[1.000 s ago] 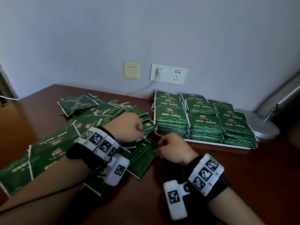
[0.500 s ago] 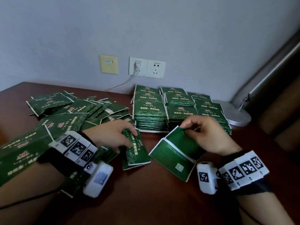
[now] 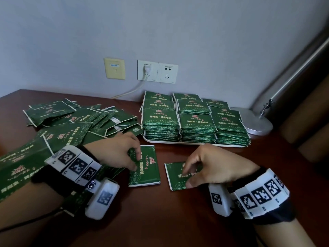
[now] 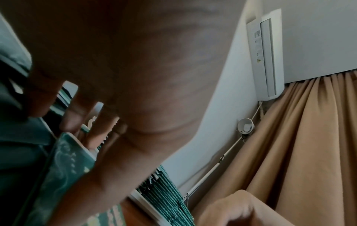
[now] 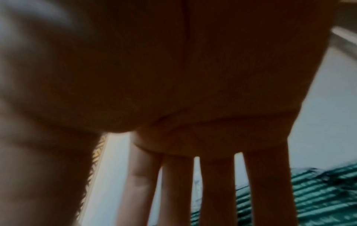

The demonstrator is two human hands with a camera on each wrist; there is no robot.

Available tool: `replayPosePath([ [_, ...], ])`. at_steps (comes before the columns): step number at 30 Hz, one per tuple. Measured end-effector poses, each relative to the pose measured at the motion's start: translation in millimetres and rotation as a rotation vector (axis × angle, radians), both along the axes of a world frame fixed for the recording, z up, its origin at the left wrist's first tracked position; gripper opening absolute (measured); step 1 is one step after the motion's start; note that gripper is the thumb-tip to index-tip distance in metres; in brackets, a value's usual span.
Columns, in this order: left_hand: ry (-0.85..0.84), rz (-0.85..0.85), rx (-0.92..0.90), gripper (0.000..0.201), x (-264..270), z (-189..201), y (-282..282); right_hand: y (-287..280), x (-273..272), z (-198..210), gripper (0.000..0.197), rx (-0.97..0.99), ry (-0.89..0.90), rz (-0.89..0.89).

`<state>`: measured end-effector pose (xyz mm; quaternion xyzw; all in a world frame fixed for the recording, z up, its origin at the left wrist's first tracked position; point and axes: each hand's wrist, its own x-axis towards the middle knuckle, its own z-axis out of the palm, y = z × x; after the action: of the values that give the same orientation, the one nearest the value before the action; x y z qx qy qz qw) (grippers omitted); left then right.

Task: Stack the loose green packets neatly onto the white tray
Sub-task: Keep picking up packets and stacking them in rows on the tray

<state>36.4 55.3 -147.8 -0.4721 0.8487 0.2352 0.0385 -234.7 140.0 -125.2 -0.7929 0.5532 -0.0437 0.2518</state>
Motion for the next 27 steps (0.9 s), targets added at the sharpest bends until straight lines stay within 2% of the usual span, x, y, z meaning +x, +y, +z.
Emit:
replayPosePath([
  [3, 0.032, -0.006, 0.049, 0.043, -1.8, -2.4, -2.4, -5.0, -10.4, 2.1, 0.04, -0.031, 0.002, -0.093],
  [9, 0.085, 0.037, 0.141, 0.088, -11.1, -5.5, -5.2, -9.9, -18.9, -6.2, 0.083, 0.17, 0.101, -0.184],
  [11, 0.125, 0.051, 0.234, 0.101, -11.0, -9.1, -6.7, -14.4, -19.2, -8.8, 0.089, 0.182, 0.114, -0.198],
  [13, 0.175, 0.051, 0.309, 0.113, -9.8, -14.8, -9.5, -19.1, -20.7, -12.2, 0.086, 0.178, 0.139, -0.194],
  [14, 0.194, 0.057, 0.316, 0.11, -9.1, -16.3, -9.7, -20.5, -21.7, -13.6, 0.084, 0.182, 0.153, -0.203],
  [18, 0.316, 0.124, 0.239, 0.045, -10.1, -15.1, -7.6, -22.2, -23.9, -13.6, 0.064, 0.147, 0.293, -0.227],
  [20, 0.389, 0.139, 0.232, 0.022, -11.5, -12.5, -6.1, -21.5, -24.3, -13.7, 0.046, 0.084, 0.261, -0.211],
  [23, 0.481, 0.164, 0.241, 0.009, -11.8, -9.4, -6.4, -20.5, -29.5, -15.4, 0.023, 0.029, 0.081, -0.209],
  [27, 0.713, 0.232, 0.278, 0.011, -11.2, 4.9, -6.8, -24.4, -39.4, -8.3, 0.028, -0.036, -0.216, -0.207],
])
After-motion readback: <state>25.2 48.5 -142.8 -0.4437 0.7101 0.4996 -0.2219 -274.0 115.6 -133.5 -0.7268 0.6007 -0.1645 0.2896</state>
